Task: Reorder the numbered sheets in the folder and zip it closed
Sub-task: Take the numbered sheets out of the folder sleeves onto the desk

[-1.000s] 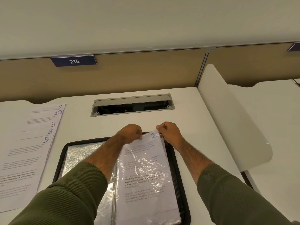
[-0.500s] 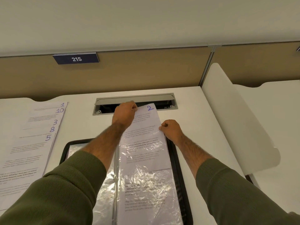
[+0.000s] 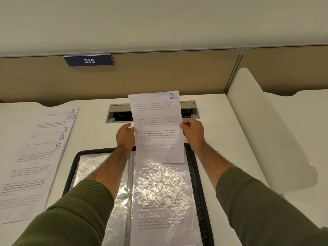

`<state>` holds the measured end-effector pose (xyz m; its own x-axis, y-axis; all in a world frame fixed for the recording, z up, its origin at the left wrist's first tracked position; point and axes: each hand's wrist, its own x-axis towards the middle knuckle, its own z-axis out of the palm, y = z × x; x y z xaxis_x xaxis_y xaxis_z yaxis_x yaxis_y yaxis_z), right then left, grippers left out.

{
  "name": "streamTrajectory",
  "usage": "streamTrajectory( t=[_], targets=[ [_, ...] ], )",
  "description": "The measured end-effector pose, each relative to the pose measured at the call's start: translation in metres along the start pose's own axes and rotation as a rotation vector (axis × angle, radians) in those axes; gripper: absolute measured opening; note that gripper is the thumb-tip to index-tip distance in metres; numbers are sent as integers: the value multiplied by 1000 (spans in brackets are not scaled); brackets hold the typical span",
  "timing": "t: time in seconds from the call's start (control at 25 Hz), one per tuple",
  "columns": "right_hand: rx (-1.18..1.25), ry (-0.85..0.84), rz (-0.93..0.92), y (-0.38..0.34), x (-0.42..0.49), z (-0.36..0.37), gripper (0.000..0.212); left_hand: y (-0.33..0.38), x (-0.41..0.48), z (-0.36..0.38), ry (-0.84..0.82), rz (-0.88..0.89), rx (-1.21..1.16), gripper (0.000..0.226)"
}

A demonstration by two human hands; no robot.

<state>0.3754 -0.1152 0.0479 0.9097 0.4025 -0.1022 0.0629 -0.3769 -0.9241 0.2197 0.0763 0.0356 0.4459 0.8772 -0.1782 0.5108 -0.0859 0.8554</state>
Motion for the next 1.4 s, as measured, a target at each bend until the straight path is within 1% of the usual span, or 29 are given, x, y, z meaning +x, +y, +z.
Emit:
streamTrajectory(
  t=[0.2,0.28,0.44,0.52,0.64,0.72,0.84,0.96,1.12,1.2,1.28,1.4],
  targets=[
    [81,20,-61,-30,9,-2,14,23,14,-10,-2,6,-227,14],
    [107,51,-94,-47,11,-2,13,34,20,-21,-1,19,-330,13],
    [113,72,-144,-76,7,9,14,46,14,-54,17,83,-441,14],
    [140,58,-144,-91,-3,21,19,44,6,-79,41,99,-470,12],
    [189,6,-146,-109,-23,48,17,32,-7,-120,103,68,-472,10],
    [212,-46,-131,-116,-42,75,13,16,-17,-154,164,51,-450,10],
    [217,-118,-87,-123,-77,127,14,-22,-24,-206,220,21,-417,11],
    [160,-181,-64,-129,-118,187,9,-72,-22,-262,276,-37,-384,14],
    [60,-202,-11,-130,-168,272,11,-141,-19,-327,339,-90,-303,16],
    [33,-179,42,-126,-194,311,11,-174,-15,-355,319,-101,-243,15],
    [-4,-151,100,-117,-220,349,10,-203,-10,-384,262,-94,-158,14],
    [-60,-113,153,-107,-253,391,8,-239,-1,-417,223,-113,-60,13]
  ],
)
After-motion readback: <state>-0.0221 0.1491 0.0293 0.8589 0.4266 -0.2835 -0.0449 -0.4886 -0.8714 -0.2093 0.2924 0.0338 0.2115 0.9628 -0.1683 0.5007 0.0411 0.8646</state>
